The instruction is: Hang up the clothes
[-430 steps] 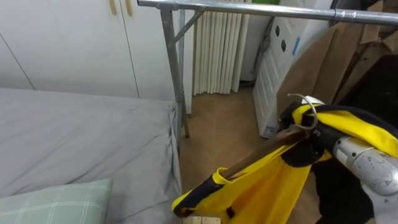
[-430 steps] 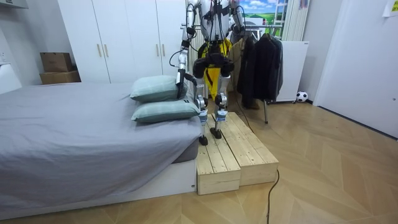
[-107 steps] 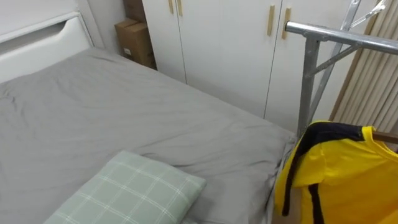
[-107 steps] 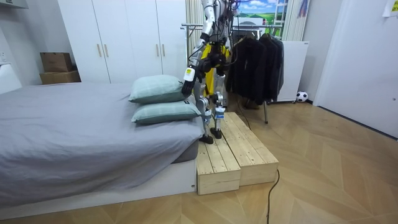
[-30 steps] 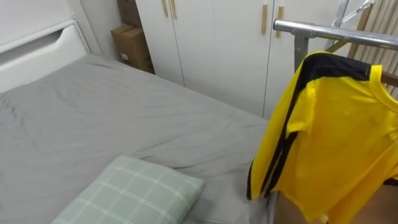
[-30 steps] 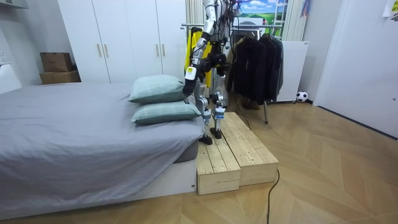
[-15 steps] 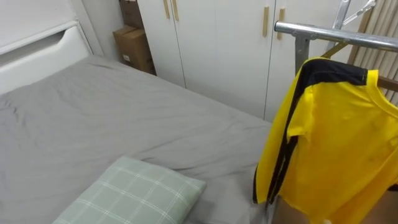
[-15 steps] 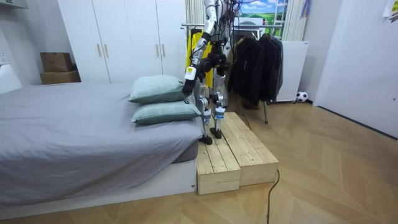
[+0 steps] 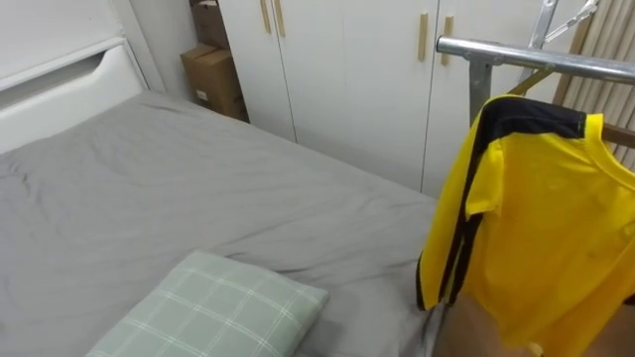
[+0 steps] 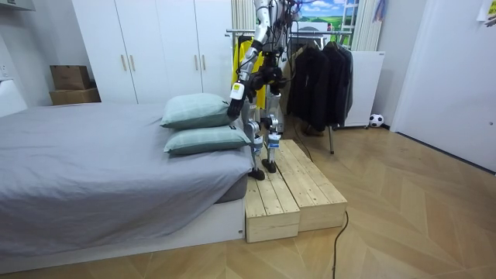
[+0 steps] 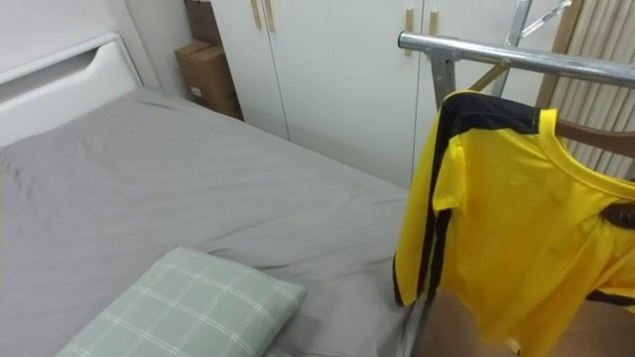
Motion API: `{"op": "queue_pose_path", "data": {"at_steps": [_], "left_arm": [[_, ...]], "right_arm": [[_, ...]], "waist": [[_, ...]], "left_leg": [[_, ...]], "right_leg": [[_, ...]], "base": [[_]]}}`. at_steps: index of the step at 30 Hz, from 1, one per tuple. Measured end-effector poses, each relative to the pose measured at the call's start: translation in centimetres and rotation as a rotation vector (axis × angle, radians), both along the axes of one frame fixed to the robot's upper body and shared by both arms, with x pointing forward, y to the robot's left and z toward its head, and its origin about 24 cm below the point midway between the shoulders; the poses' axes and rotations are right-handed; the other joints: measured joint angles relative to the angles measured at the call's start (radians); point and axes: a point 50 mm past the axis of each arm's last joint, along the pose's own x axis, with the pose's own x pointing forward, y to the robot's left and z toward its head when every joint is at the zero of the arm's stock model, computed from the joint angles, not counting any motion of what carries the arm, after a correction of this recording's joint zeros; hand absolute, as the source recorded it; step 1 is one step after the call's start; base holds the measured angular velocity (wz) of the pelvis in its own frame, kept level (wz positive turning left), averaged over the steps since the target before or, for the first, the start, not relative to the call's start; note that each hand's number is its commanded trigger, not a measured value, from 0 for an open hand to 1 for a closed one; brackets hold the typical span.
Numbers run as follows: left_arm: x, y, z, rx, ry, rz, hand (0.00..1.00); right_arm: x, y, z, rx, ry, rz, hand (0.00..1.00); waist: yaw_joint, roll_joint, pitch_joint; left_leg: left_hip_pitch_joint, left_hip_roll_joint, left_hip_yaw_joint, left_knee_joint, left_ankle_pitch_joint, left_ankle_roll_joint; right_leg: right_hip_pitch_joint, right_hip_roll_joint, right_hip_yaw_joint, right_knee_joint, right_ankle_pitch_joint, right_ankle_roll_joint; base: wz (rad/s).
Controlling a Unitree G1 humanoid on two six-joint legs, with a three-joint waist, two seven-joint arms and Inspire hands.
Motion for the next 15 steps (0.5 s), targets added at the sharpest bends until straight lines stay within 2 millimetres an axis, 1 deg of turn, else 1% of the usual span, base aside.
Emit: {"op": "queue_pose_path", "data": {"at_steps": [8, 12, 15], "left_arm": [[0.07, 0.01, 0.0, 0.002, -0.002, -0.001, 0.0], [0.11, 0.03, -0.01, 0.005, -0.002, -0.002, 0.0], [0.15, 0.05, 0.0, 0.007, -0.007, 0.002, 0.0]], "right_arm": [[-0.01, -0.03, 0.0, -0.003, 0.0, -0.006, 0.0], [-0.03, -0.08, 0.01, -0.009, 0.0, -0.016, 0.0], [-0.13, -0.27, 0.0, -0.043, 0.018, -0.043, 0.0]], "waist": [[0.002, -0.002, 0.0011], [0.012, -0.002, 0.0018], [0.019, -0.008, 0.0058]], "left_leg": [[0.0, 0.0, 0.0, 0.0, 0.0, 0.0], [0.0, 0.0, 0.0, -0.001, 0.0, 0.0], [0.0, -0.001, 0.001, -0.002, 0.0, 0.0]], "right_leg": [[0.001, 0.0, 0.0, 0.0, 0.0, 0.0], [0.0, 0.0, 0.006, 0.002, 0.0, 0.0], [-0.004, 0.0, 0.006, 0.002, 0.0, 0.0]], "base": [[0.0], [-0.03], [-0.01]]}}
